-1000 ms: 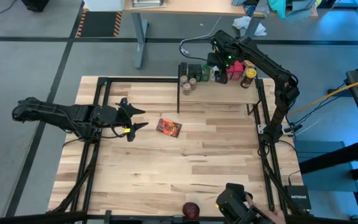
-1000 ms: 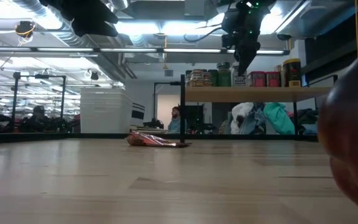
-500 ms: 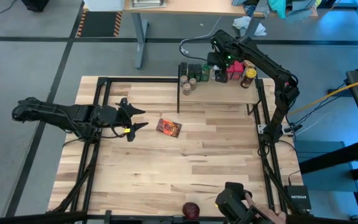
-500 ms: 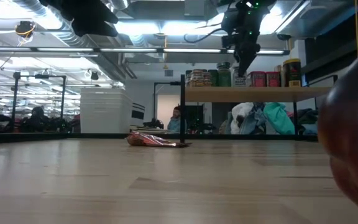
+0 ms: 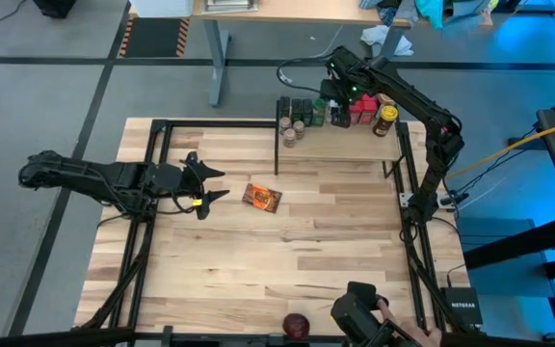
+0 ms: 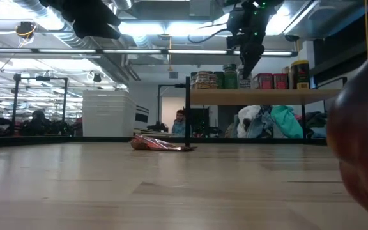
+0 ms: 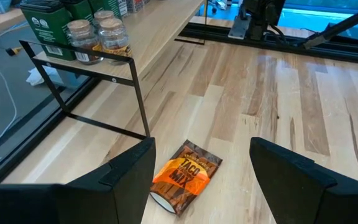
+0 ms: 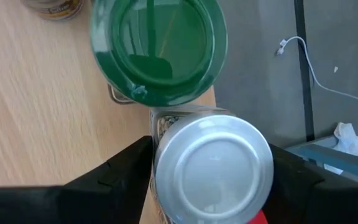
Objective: Shelf spices
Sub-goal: Put the white seasoning can on the shelf
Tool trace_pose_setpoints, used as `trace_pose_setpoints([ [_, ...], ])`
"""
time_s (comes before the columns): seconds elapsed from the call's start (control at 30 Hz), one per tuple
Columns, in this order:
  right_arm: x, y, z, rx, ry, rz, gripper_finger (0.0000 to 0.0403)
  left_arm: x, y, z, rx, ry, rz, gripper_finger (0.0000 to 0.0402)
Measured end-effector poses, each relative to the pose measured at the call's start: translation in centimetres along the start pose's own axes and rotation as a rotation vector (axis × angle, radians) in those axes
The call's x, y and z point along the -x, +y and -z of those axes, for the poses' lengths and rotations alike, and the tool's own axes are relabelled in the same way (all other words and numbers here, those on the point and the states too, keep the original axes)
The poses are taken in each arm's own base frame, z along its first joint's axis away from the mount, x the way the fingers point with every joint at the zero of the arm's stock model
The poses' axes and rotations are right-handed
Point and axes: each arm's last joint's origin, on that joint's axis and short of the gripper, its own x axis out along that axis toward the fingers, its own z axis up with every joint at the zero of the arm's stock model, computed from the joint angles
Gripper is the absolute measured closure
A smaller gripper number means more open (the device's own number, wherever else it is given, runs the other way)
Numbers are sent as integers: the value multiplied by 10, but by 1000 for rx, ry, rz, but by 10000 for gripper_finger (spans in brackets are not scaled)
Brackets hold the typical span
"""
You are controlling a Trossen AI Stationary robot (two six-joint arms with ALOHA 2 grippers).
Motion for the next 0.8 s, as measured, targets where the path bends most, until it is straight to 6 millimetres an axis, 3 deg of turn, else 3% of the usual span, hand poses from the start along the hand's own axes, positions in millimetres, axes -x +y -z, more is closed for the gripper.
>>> trace_pose_setpoints([
  [0.43, -3, 1, -1, -3, 41, 34, 88, 0, -1, 1, -4, 4, 4, 147],
  [0.8, -3, 0, 3, 68, 113, 80, 113, 0, -1, 1, -3, 4, 4, 147],
])
